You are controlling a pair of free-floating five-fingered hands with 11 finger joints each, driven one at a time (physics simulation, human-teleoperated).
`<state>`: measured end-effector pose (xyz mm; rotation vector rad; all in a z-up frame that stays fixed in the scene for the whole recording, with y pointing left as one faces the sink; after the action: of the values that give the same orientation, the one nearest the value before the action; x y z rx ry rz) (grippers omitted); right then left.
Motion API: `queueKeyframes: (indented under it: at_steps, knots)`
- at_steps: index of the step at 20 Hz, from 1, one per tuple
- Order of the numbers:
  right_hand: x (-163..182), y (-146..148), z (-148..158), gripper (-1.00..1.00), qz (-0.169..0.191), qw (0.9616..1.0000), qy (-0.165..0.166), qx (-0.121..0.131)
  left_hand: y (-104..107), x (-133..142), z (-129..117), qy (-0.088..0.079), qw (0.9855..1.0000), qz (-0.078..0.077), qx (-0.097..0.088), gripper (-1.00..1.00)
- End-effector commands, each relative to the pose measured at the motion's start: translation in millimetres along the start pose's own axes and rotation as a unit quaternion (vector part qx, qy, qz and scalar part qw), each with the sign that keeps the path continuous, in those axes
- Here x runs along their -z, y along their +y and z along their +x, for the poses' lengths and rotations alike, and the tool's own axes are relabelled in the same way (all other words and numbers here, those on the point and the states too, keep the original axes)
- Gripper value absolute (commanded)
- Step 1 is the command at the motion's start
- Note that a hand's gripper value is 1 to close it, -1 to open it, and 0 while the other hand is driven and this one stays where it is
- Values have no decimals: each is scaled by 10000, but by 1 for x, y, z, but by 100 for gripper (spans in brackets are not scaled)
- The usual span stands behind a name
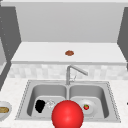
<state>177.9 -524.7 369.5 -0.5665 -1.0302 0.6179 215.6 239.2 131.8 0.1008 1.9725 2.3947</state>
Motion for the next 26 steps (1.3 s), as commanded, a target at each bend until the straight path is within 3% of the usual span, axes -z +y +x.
queueKeyframes:
  at_steps: [1, 14, 26]
  knots:
    - [-13, -17, 13, -100, 42, 9999, -88, -62, 0, 0, 0, 0, 10000, 0, 0, 0]
    - [-66, -82, 51, -100, 118, 9999, -97, -45, 0, 0, 0, 0, 10000, 0, 0, 0]
    - [-113, -82, 77, -100, 245, 9996, -100, -107, 0, 0, 0, 0, 10000, 0, 0, 0]
